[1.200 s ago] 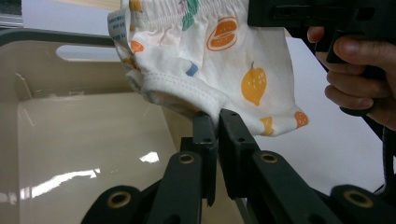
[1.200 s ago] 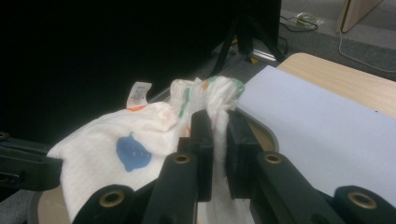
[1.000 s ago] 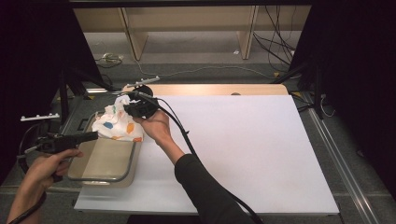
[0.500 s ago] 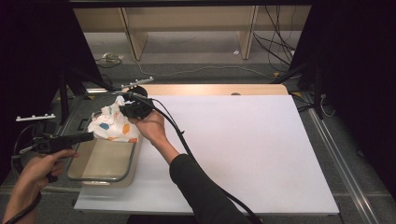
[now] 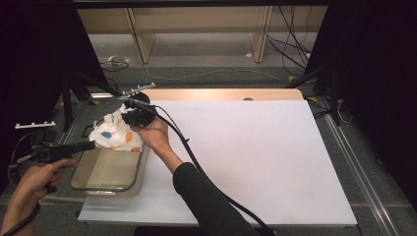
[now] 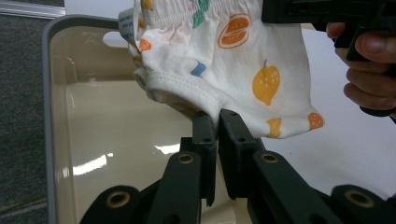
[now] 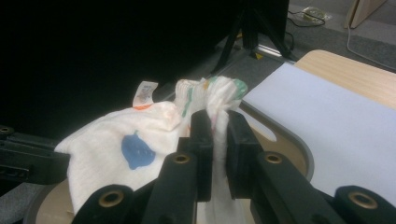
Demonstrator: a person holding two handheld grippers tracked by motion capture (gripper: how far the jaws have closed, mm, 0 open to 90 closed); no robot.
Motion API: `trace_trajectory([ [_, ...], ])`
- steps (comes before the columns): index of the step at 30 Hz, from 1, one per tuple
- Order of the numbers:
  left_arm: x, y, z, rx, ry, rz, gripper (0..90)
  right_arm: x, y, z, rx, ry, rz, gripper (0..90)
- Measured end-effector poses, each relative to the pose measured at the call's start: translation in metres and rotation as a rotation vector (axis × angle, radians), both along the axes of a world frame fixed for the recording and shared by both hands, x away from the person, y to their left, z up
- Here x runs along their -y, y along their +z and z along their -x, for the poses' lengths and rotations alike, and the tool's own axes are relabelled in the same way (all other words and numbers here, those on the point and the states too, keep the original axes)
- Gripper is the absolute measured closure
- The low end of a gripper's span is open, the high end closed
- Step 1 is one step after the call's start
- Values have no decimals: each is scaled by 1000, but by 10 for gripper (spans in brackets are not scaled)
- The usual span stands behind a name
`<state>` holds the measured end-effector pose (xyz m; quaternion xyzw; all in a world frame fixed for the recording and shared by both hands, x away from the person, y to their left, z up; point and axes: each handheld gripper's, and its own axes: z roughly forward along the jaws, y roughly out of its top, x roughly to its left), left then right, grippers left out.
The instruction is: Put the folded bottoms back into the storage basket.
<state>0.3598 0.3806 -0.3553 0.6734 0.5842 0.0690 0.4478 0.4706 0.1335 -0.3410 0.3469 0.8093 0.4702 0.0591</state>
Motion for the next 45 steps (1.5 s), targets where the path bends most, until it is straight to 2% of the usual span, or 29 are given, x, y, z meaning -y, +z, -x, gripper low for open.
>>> trace_trajectory([
  [13,-6,-3,0,-12,19,-6,841,-10,-6,1,-1,7,13,831],
  [42,-16,-8,0,-38,21,-22,841,-23,-16,4,-18,21,26,828],
  [44,-17,-8,0,-39,28,-23,839,-24,-17,4,-19,25,27,804],
  [45,-18,-8,0,-36,36,-21,833,-24,-17,4,-26,26,25,739],
])
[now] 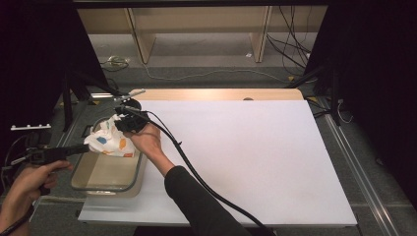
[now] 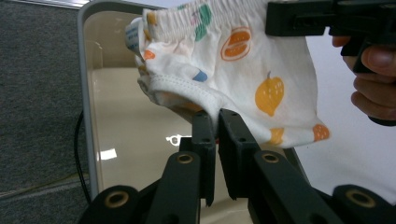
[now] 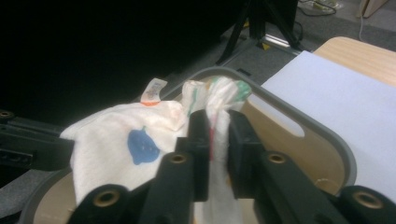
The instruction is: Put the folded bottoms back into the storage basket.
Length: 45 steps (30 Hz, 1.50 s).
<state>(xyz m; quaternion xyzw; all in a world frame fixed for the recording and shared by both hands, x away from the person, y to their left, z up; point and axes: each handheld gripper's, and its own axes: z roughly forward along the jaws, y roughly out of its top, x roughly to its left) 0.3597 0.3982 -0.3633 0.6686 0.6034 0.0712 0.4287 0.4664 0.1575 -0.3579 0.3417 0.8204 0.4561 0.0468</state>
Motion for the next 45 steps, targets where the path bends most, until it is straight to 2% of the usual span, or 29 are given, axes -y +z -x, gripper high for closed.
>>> trace_trajectory([
  [1,-1,0,0,2,12,2,801,0,0,0,-4,4,-5,648],
  [3,0,-1,-2,-13,25,-15,496,1,0,-3,-41,12,-26,459],
  [4,2,-1,-3,-26,24,-46,385,2,0,-3,-49,5,-29,419],
  [5,3,-2,-4,-30,23,-58,310,3,1,-4,-44,-5,-32,396],
  [6,5,-2,-5,-35,19,-67,276,5,2,-4,-41,-7,-36,382],
  [13,8,-4,-7,-32,27,-60,279,14,8,-4,-32,-13,-46,361],
  [23,13,-6,-9,-33,22,-61,276,29,7,-7,-32,-28,-45,353],
  [45,37,-7,-14,16,5,-57,237,72,11,-5,-11,-51,-73,320],
])
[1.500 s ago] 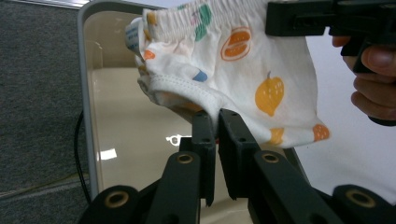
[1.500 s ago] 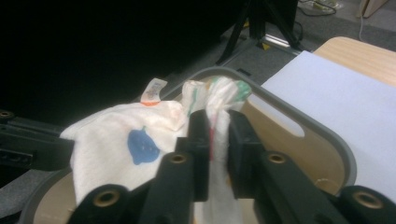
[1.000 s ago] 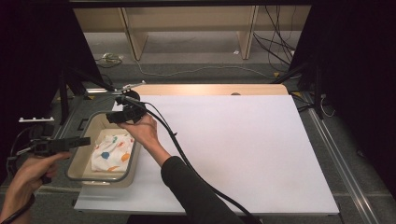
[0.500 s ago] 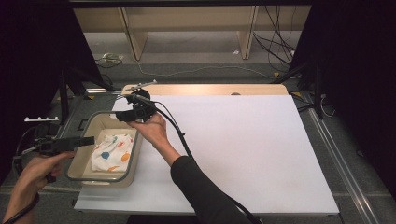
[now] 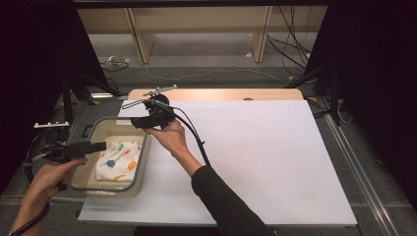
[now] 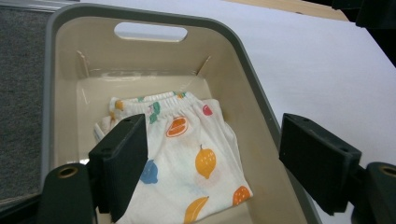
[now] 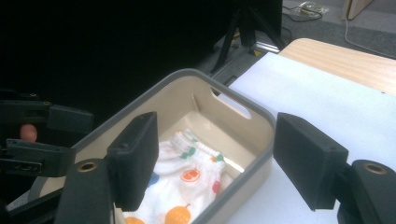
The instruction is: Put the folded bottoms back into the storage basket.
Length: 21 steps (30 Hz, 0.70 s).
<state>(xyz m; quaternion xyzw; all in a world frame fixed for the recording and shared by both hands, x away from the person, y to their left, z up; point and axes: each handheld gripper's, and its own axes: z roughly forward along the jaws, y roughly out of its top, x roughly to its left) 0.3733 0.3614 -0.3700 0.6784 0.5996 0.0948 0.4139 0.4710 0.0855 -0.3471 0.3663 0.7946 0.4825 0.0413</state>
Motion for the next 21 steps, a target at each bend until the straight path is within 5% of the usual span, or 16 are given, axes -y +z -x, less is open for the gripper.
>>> trace_trajectory([
  [21,29,2,-1,45,-49,15,219,51,-3,7,24,-43,-37,323],
])
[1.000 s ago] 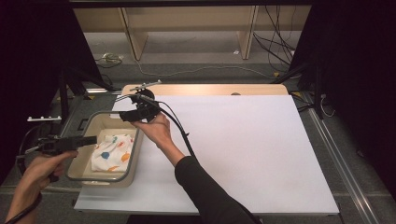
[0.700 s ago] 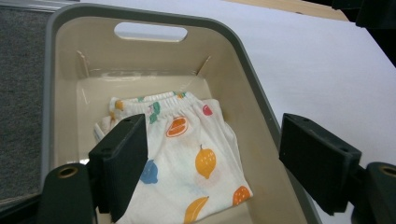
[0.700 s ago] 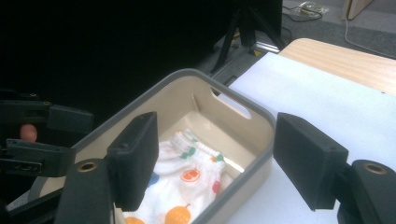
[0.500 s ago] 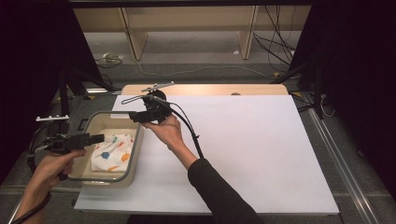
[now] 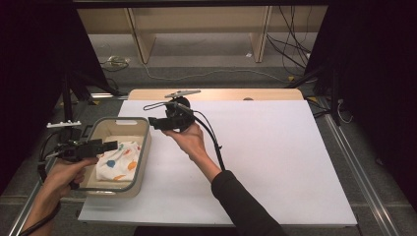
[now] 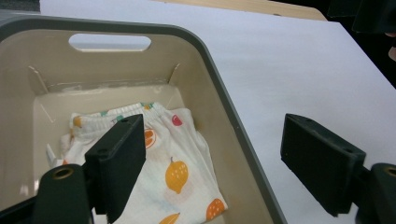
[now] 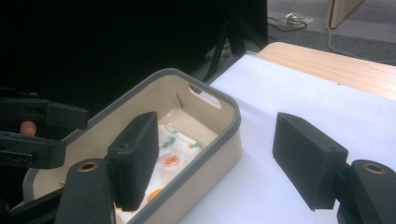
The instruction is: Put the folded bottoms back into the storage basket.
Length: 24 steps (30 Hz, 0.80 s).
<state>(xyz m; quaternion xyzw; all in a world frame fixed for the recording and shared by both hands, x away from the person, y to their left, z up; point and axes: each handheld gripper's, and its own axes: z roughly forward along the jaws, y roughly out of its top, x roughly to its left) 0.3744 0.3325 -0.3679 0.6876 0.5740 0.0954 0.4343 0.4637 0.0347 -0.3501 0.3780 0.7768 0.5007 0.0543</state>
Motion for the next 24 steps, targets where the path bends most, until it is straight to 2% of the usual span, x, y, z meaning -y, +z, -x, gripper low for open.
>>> trace_trajectory([
  [12,14,-1,0,23,-29,3,212,18,-2,5,26,-10,3,319],
  [15,19,-2,0,33,-39,12,211,25,-4,6,31,-16,-2,319],
  [18,26,-4,0,37,-56,10,206,34,-6,8,51,-23,5,318],
  [24,40,-6,0,58,-88,4,195,55,-10,13,58,-32,-5,293],
])
